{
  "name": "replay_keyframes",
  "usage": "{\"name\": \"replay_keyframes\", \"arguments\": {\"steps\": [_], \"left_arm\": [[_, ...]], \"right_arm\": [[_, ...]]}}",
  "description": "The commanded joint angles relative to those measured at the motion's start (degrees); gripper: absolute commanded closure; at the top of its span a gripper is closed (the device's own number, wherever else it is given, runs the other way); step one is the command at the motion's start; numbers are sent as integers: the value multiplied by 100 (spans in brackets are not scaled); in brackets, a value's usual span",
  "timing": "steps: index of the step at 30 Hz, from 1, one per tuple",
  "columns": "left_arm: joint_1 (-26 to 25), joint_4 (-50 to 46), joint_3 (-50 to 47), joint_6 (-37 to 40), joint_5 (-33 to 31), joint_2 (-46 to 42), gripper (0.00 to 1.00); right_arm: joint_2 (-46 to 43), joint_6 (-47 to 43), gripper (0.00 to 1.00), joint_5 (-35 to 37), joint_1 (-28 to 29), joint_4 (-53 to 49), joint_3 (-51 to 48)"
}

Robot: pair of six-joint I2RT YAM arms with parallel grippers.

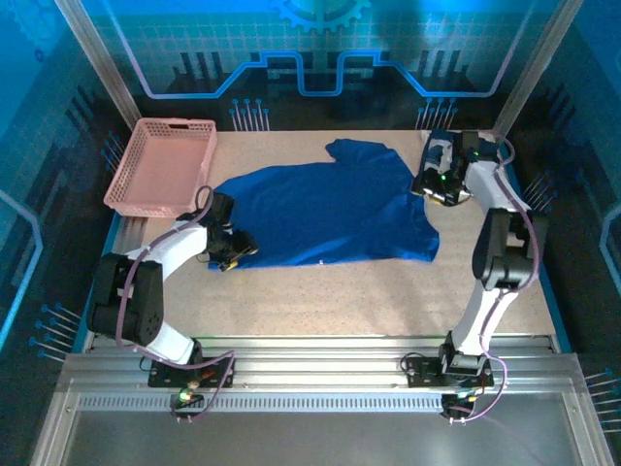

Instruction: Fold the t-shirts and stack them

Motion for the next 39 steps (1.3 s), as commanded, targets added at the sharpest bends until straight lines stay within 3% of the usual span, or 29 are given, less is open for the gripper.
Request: {"name": "replay_keyframes", "arguments": {"steps": [1, 6, 13, 18, 23, 33, 39], "left_arm": [[3, 356, -170, -281, -117, -41, 40], [21, 514, -184, -388, -155, 227, 40], [132, 602, -313, -420, -241, 386, 41], [424, 462, -524, -417, -357, 317, 41], [604, 202, -615, -222, -590, 245, 41], [623, -137, -1165, -153, -665, -353, 41], [610, -568, -1424, -250, -705, -1238, 41]], "right_arm": [[-934, 403, 42, -145, 33, -213, -1130], [-1358, 614, 42, -210, 33, 453, -2572], [-607, 898, 48, 93, 42, 1007, -2749], [-385, 1187, 83, 959, 0, 648, -2574], [-740, 1193, 97, 1321, -105, 245, -2713], [-1602, 1453, 94, 1261, -272, -267, -3667], [-2087, 1667, 82, 1343, -401, -378, -4000]]}}
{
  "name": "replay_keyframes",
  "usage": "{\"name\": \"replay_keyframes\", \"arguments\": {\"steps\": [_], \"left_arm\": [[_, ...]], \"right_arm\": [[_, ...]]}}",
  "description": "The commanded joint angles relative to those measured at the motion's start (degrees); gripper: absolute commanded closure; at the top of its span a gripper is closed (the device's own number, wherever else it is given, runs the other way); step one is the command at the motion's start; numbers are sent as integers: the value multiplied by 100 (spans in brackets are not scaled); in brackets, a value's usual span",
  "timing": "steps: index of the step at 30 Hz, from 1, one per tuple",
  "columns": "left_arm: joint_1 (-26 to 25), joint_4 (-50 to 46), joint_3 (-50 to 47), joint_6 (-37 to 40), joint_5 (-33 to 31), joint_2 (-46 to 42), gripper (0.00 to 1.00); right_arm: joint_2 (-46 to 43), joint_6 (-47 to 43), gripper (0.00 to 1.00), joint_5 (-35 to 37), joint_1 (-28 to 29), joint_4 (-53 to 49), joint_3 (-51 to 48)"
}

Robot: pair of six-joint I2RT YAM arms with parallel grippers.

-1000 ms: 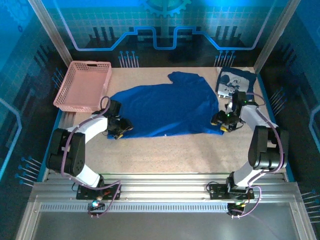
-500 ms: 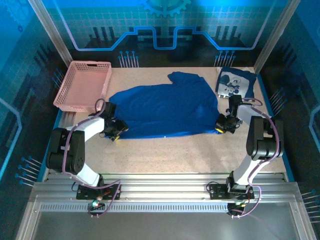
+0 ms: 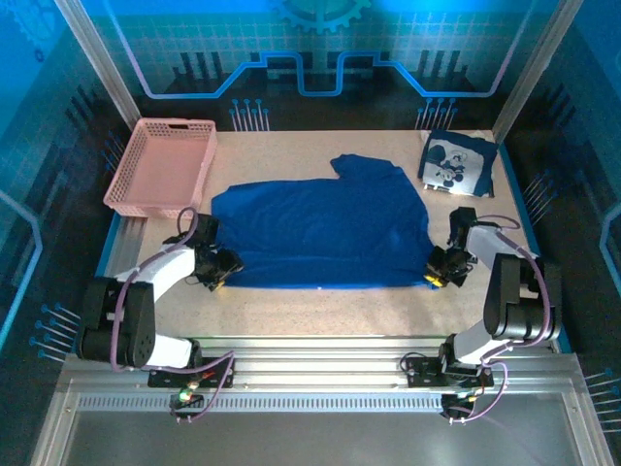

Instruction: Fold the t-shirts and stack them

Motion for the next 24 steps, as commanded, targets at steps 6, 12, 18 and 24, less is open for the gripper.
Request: {"name": "replay_keyframes", "arguments": {"steps": [6, 12, 18, 24], "left_arm": [[-437, -1081, 1133, 63, -511, -826, 32], [-1294, -569, 2744, 321, 112, 41, 27], [-2159, 371, 4447, 596, 1455, 1930, 29], [-2758, 550, 5800, 491, 2022, 3633, 38]], "right_arm": [[-1068, 142, 48, 246, -57, -602, 432], [-1486, -99, 28, -659, 319, 4, 949], [-317, 6, 46, -994, 333, 400, 1497], [582, 151, 58, -1184, 401, 1172, 1800]]}}
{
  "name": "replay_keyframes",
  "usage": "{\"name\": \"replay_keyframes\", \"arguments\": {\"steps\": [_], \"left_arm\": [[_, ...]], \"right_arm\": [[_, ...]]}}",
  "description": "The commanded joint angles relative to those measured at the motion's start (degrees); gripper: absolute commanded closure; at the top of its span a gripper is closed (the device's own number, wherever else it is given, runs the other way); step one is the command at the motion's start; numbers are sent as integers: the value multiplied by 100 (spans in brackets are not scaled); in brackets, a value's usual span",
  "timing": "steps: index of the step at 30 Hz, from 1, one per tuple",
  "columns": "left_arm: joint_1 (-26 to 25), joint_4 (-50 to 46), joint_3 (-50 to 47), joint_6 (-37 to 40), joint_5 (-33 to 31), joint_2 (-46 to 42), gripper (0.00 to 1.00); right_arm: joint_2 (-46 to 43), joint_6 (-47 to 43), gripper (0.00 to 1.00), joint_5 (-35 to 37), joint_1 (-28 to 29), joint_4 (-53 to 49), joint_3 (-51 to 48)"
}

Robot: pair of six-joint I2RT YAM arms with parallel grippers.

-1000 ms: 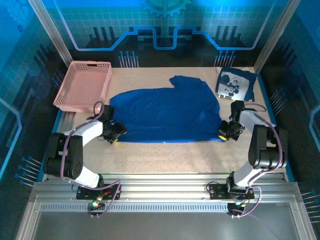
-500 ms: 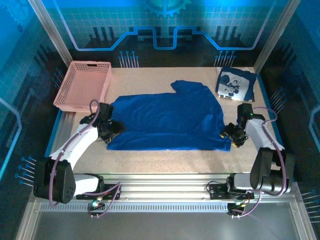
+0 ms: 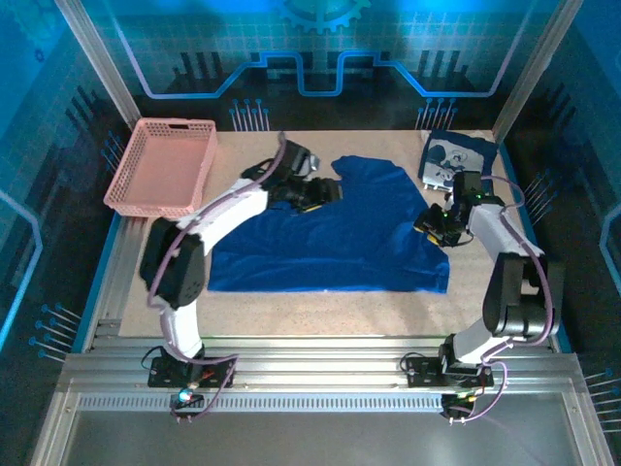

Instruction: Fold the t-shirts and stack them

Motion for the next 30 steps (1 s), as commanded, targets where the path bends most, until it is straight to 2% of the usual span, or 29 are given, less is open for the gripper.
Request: {"name": "replay_keyframes", "arguments": {"steps": [1, 6, 10, 26, 30], "left_arm": [[-251, 205, 541, -30, 673, 631, 40], [-482, 598, 942, -340, 850, 1376, 43], [-600, 627, 1127, -412, 744, 1658, 45], [-608, 671, 689, -392, 336, 1459, 46], [-611, 677, 669, -392, 311, 1454, 46]], "right_arm": [[383, 61, 60, -290, 142, 415, 401], [914, -49, 62, -398, 346, 396, 880], [1343, -33, 62, -263, 548, 0, 1377], [2700, -64, 61, 828, 1175, -1343, 2575], [2685, -78, 68, 974, 1216, -1356, 2394]]}}
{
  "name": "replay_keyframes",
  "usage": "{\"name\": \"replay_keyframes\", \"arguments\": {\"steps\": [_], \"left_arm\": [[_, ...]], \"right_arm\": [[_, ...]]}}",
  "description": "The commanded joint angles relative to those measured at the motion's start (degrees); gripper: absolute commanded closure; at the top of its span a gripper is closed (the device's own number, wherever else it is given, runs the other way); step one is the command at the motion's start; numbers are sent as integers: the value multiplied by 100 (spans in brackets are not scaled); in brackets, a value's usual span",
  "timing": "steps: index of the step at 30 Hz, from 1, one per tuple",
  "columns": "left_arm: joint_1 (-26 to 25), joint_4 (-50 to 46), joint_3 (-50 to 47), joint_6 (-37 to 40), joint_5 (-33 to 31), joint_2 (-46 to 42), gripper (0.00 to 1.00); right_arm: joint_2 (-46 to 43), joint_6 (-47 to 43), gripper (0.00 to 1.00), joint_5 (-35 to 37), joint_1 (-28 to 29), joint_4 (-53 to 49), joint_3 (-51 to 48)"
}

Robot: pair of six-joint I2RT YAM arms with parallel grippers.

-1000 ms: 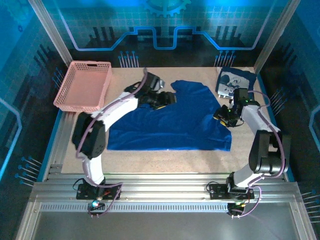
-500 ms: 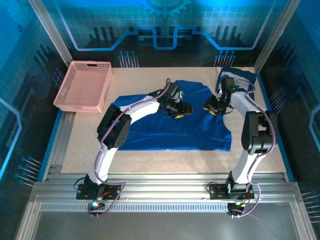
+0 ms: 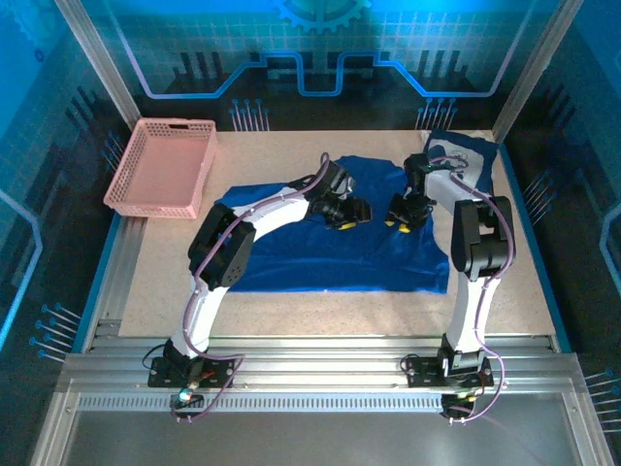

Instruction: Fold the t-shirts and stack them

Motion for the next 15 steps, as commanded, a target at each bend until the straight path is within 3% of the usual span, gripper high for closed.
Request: {"name": "replay_keyframes", "arguments": {"steps": [1, 6, 15], "left_arm": [[-26, 10, -93, 24, -105, -190, 46], [-29, 74, -177, -44, -110, -205, 48], [-159, 219, -123, -266, -39, -164, 49]], "right_arm": [[10, -30, 73, 287, 82, -287, -108], [-387, 91, 100, 259, 75, 149, -690], [-1568, 293, 100, 446, 88, 1159, -2173]]}}
